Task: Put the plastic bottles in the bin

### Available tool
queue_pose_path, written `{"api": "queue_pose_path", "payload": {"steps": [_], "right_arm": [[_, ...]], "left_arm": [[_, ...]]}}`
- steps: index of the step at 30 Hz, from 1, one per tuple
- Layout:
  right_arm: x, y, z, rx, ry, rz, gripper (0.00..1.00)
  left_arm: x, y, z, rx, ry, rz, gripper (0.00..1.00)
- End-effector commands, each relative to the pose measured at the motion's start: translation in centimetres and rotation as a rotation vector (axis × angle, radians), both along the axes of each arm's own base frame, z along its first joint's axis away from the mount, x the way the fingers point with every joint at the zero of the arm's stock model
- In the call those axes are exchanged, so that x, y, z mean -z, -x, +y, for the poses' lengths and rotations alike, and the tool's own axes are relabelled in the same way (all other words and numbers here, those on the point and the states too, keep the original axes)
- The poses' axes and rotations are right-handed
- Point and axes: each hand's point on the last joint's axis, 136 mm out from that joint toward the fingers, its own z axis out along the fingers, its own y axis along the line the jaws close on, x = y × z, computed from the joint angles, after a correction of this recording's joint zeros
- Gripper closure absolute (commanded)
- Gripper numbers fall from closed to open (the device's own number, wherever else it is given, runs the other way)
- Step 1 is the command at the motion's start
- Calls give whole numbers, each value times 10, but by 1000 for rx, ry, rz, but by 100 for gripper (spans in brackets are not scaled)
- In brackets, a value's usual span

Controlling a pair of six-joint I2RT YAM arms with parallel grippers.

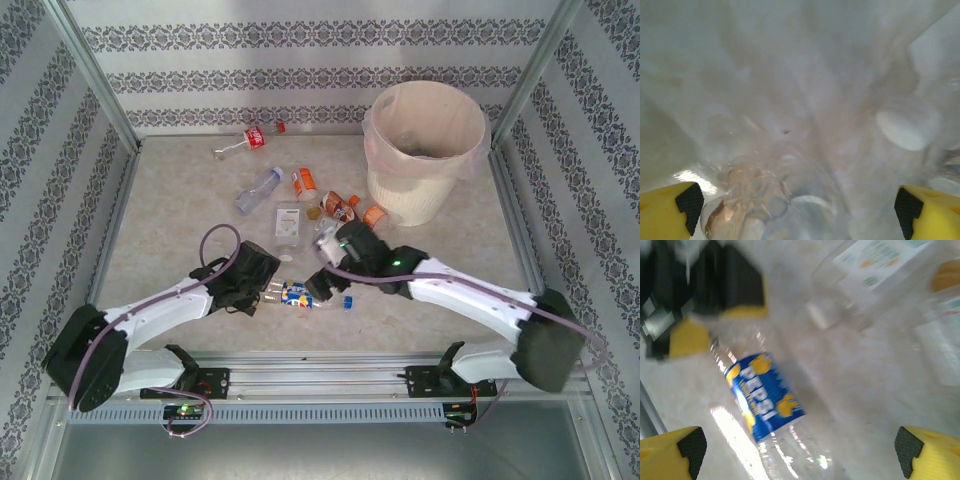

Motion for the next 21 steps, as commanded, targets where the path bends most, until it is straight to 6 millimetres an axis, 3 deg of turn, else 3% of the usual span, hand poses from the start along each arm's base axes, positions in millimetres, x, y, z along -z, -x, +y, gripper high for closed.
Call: {"api": "queue_pose_path", "payload": {"steps": [1,5,9,13,17,21], "right_arm": [[22,2,24,-130,122,-53,3],[59,22,52,-323,225,-52,3],[84,9,57,-337,368,-114,4],[93,-11,60,-279,426,-151,6],[99,-17,70,-263,433,-142,11],[100,-24,76,-237,424,-160,28]], "left_arm": [[-20,-11,22,-87,-35,-83,0],[-34,-12,42,-121,-63,-144,0],[-41,-7,67,-164,-89,-173,0],[-44,-4,84,-189,-94,-199,0],[-42,-4,97,-194,-104,-185,0],[-52,-11,103,-165,-141,-215,0]]}}
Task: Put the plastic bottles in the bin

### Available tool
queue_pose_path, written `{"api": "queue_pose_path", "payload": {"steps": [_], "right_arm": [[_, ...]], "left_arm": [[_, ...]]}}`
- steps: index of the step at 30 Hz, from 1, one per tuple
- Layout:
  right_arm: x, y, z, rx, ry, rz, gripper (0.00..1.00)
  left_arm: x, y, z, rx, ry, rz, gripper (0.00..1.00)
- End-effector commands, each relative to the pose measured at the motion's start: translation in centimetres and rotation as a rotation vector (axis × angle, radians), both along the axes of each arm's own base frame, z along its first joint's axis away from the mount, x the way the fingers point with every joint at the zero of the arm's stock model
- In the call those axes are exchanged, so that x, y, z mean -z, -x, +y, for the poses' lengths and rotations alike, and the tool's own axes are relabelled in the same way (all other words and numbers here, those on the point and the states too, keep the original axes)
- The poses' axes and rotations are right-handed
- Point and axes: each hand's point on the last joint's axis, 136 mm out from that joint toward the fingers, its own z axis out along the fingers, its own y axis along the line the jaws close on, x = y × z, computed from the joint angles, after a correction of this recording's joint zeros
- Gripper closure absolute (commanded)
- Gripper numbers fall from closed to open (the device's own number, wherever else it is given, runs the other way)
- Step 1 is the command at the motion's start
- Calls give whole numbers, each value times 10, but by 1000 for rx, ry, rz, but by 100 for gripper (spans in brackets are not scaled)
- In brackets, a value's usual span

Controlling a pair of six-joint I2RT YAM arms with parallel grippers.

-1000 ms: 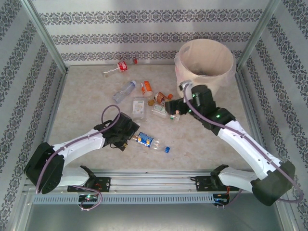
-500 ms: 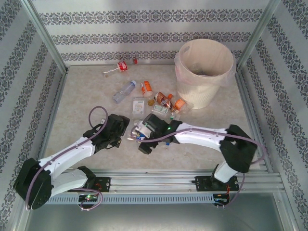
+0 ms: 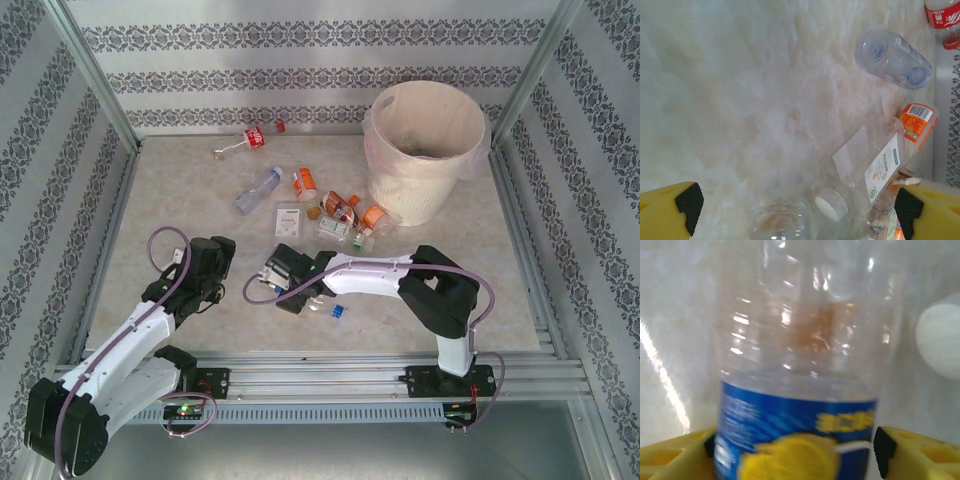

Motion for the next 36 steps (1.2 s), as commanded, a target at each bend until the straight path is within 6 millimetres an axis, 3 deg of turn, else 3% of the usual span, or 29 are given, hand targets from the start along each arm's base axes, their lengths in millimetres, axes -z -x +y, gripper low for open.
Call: {"api": "queue_pose_path", "payload": {"steps": [1,7,13,18,24,29,36], "right_arm": [[-6,-11,3,26,2,-49,31],[-34,-12,-2,12,-67,-73,43],[-84,-41,-23,113,-213,-175,50],[-156,-69,-40,201,-419,-290,52],[-271,-110,-82,359,-771,-452,55],[-353,-133,-128,437,-1011,-535,56],[-440,-165,-210,592,-1120,-743,56]], "left_arm": [[-7,0,6,66,-88,4,0],[-25,-16,13,138,-207,41,0],[-44,-48,6,209,-253,-11,0],[-58,-68,8,236,-305,-10,0],[-63,-82,10,254,-351,5,0],[-64,-90,-1,329,-353,-5,0],[-57,-97,-15,365,-293,-75,0]]}}
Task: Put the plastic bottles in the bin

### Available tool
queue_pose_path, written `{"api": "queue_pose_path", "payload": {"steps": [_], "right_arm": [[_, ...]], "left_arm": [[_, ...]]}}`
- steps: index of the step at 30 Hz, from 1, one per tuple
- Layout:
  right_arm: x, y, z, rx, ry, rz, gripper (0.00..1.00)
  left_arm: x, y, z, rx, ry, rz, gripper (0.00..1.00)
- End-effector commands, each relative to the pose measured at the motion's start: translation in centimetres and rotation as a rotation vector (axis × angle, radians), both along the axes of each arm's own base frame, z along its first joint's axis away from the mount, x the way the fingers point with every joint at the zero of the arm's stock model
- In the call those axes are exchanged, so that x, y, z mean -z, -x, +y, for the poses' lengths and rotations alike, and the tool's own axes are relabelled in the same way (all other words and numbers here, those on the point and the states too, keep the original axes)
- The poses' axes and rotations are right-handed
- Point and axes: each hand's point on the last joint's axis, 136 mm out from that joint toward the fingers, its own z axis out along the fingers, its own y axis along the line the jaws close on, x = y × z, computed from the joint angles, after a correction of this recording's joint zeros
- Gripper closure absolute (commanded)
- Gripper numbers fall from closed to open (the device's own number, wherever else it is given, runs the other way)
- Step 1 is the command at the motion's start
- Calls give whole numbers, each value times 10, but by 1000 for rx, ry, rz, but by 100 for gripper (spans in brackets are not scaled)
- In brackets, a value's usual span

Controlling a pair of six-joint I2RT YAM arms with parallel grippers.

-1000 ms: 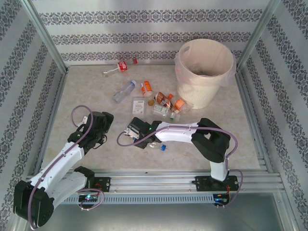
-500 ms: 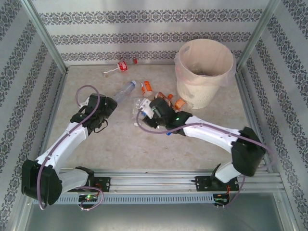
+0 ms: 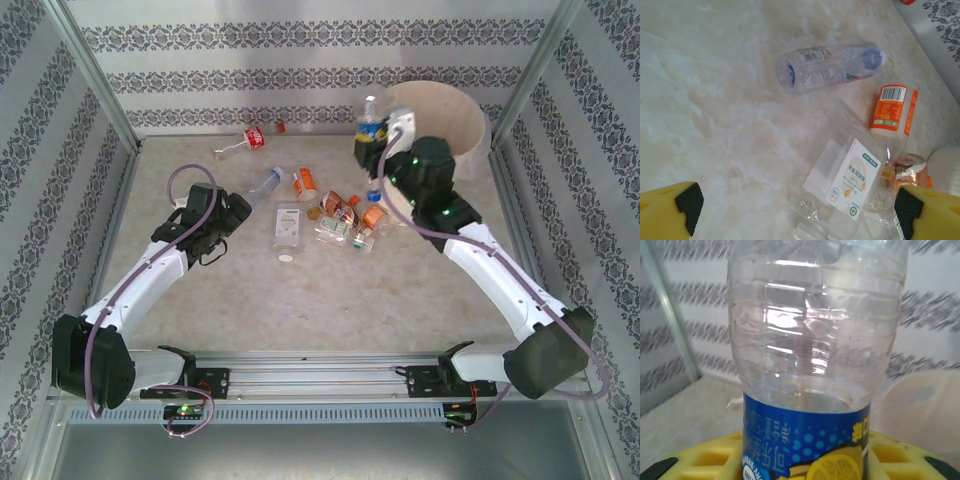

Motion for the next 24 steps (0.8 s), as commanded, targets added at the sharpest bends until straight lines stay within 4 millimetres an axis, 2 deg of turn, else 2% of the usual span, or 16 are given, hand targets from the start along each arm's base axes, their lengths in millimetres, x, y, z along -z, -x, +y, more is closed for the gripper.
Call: {"api": "queue_pose_path", "payload": {"steps": [1,5,8,11,14,20,24], "right_arm": [[-73,-2,-35,69,-122,-147,56],[-96,-25,-87,214,-171,-182,57],[-101,-45,-120,285,-207,-185,56],[-97,-69,-138,326,-190,-178,56],[-83,-88,-134,318,-105,-174,54],[-36,-126,-117,260,-86,-106,53],[-9,-138,-100,227,-73,-78,50]], "left_arm": [[-3,-9,-7,51,28,-53,0],[2,-11,-14,81,44,-29,0],[7,-12,-15,80,48,-15,0],[6,-13,-17,90,54,-25,0],[7,-14,-17,94,52,-26,0],[17,-12,-15,82,38,6,0],[21,-16,-15,97,19,21,0]]}}
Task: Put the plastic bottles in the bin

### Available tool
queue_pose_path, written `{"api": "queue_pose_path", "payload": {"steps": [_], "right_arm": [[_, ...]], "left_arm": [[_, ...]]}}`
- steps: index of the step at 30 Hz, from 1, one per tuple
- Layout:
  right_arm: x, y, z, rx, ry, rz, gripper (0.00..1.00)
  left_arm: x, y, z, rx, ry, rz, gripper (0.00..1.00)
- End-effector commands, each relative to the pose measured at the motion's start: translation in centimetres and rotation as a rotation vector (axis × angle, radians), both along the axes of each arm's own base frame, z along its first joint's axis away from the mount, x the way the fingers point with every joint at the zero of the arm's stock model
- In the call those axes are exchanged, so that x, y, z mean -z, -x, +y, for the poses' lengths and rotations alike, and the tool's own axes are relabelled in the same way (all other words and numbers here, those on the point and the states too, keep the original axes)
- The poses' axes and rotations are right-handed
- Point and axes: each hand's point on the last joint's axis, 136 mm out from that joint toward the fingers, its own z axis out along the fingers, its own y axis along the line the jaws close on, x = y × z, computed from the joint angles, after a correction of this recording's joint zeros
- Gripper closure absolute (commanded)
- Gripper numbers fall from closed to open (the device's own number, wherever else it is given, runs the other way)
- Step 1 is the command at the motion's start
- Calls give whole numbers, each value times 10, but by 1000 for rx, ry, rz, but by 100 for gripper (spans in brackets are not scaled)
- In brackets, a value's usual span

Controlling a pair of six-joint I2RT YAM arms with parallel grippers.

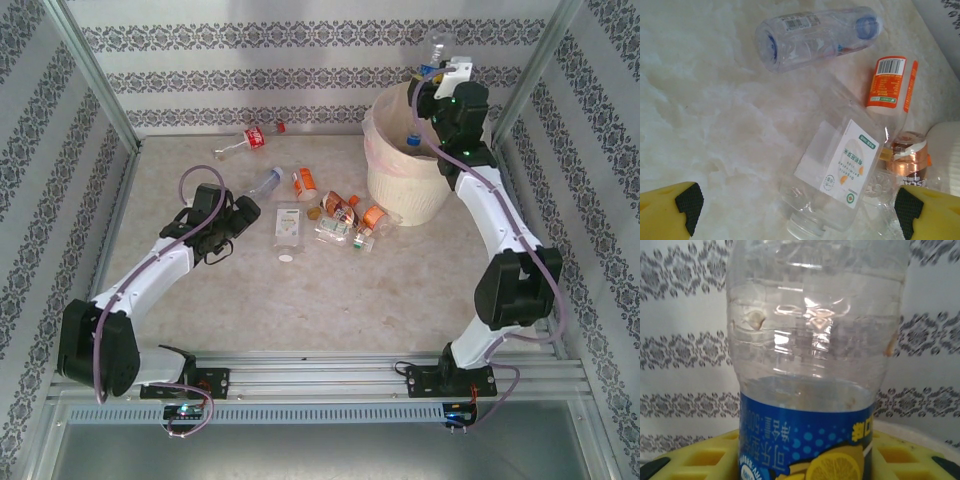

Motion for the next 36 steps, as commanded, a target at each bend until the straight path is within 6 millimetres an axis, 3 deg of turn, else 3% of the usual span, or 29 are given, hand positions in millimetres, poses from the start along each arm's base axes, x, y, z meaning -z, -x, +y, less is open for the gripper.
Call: {"api": "queue_pose_path", "payload": {"steps": [1,5,12,22,30,36], "right_arm": [[-11,1,24,-70,6,-76,47],[9,0,38,-129,-10,-33,33],[22,6,39,-133,-23,18,26],[14,15,39,-141,31,50,20],[16,-5,23,-25,-38,164,14],[-12,0,20,-4,-118,157,10]], "left_arm": [[0,-9,4,13,-31,-9,0],[-1,-14,2,39,-56,-2,0],[5,-19,2,51,-72,18,0],[13,-27,4,55,-56,41,0],[18,-28,4,53,-45,65,0],[18,-27,12,58,-65,67,0]]}}
